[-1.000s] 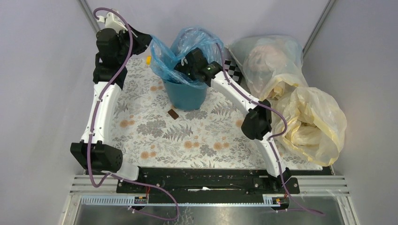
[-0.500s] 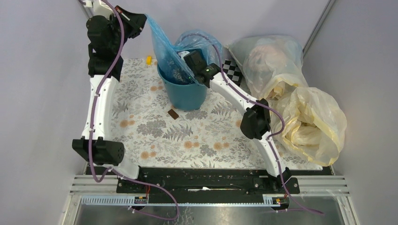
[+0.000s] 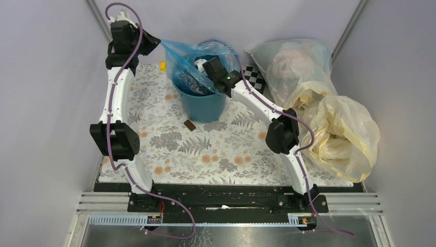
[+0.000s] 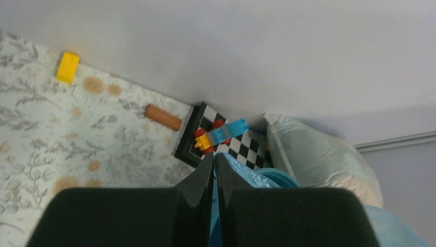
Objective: Put the trash bags into the trash bin
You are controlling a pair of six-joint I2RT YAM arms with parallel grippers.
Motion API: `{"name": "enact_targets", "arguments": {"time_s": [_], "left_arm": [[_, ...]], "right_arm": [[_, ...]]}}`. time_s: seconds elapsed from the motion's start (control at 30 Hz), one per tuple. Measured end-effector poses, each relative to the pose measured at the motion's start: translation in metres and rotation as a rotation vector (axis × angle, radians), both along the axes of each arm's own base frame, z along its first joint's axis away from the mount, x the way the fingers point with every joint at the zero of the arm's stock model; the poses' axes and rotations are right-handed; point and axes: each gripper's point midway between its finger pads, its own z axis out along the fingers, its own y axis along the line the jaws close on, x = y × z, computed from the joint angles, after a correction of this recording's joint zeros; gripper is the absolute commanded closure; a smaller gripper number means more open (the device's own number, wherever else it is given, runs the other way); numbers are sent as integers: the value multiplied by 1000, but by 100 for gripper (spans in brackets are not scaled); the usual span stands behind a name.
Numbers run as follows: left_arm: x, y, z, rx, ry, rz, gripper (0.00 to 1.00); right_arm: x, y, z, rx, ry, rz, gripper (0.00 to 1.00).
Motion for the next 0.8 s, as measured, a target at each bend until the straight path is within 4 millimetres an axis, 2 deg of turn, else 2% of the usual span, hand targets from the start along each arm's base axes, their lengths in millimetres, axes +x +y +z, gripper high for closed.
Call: {"name": "enact_targets", "arguments": {"time_s": [0.13,0.23,0.27,0.33,0.4,0.43,0.47,0.53,0.67,0.77,0.8], "left_arm": [[-2,3,-37,7,80,12,85],[-18,4,-64,13,137,21,74],[-25,4,-68,19,150,24,68],[-40,7,-64,39,144,37,47],[-57,9,-43,56,93,42,25],[-70,9,-25,57,43,46,15],[-80,8,-10,68,-2,43,8],[-108,5,27,73,-137,33,2],[-158,-12,90,105,-407,-51,3],[-173,-31,118,162,-550,-148,14],[-174,-37,122,181,-576,-184,18]], "right_arm": [[0,0,1,0,-2,0,36],[0,0,1,6,4,-8,36],[0,0,1,9,8,-13,36],[-1,1,1,13,13,-17,36],[-1,1,1,18,19,-22,36],[-2,1,1,20,21,-23,36],[-2,2,1,22,24,-26,36],[-3,2,2,28,30,-26,36],[-4,4,4,40,37,-22,36],[-4,6,8,52,36,-21,36],[-4,6,9,54,36,-21,36]]}}
